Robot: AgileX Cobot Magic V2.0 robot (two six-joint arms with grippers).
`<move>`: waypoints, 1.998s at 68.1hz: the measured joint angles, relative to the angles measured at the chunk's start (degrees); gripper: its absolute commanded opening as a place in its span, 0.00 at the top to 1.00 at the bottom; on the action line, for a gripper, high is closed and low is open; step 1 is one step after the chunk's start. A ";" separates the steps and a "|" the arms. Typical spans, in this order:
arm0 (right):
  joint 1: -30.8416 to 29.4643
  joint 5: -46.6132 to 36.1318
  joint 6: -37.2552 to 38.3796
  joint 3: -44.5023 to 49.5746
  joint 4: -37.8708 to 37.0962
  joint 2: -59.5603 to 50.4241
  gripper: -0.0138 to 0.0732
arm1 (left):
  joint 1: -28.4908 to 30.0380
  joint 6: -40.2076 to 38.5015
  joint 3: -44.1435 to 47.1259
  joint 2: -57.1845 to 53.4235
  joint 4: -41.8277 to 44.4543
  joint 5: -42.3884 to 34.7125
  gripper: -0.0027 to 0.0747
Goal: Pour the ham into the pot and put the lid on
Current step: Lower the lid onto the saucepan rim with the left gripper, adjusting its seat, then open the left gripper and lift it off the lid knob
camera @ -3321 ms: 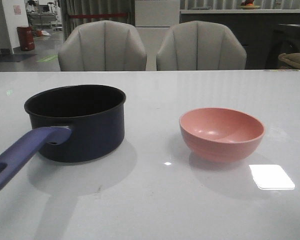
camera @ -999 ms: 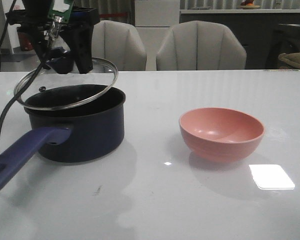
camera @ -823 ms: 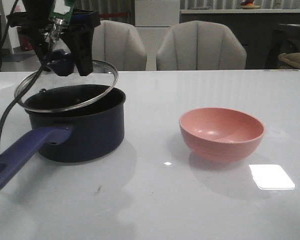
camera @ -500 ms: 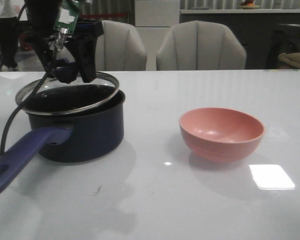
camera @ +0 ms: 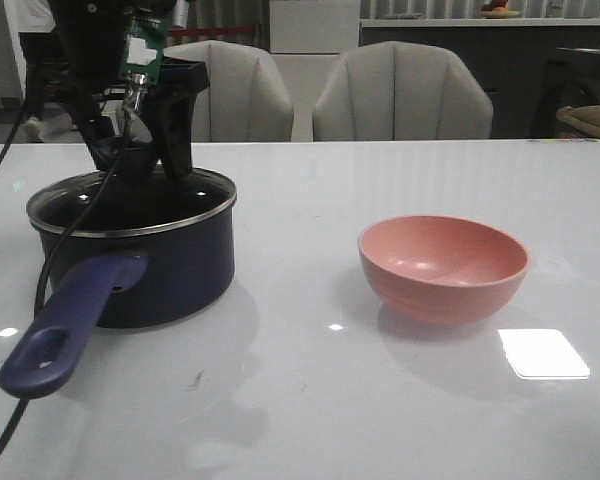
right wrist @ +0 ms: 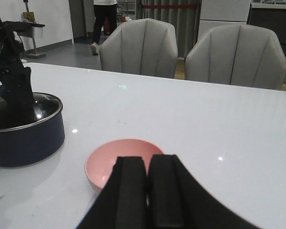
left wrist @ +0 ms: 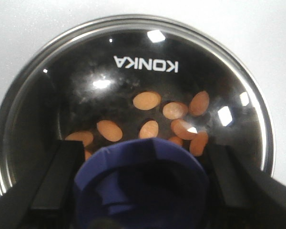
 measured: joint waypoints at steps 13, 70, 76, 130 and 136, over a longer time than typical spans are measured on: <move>0.00 0.00 0.00 0.00 0.00 0.00 0.66 | 0.00 0.00 0.00 0.07 0.10 0.00 0.32; 0.00 0.00 0.00 0.00 0.00 0.00 0.66 | 0.00 0.00 0.01 -2.30 -0.02 0.98 0.32; 0.00 0.00 0.00 0.00 0.00 0.00 0.66 | 0.00 0.00 1.06 -2.30 -0.02 0.98 0.32; 0.00 0.00 0.00 0.00 0.00 0.00 0.66 | 0.00 0.00 -0.04 0.06 0.00 0.42 0.14; 0.00 0.00 0.00 0.00 0.00 0.00 0.66 | 0.00 0.00 -0.57 0.06 0.00 0.52 0.14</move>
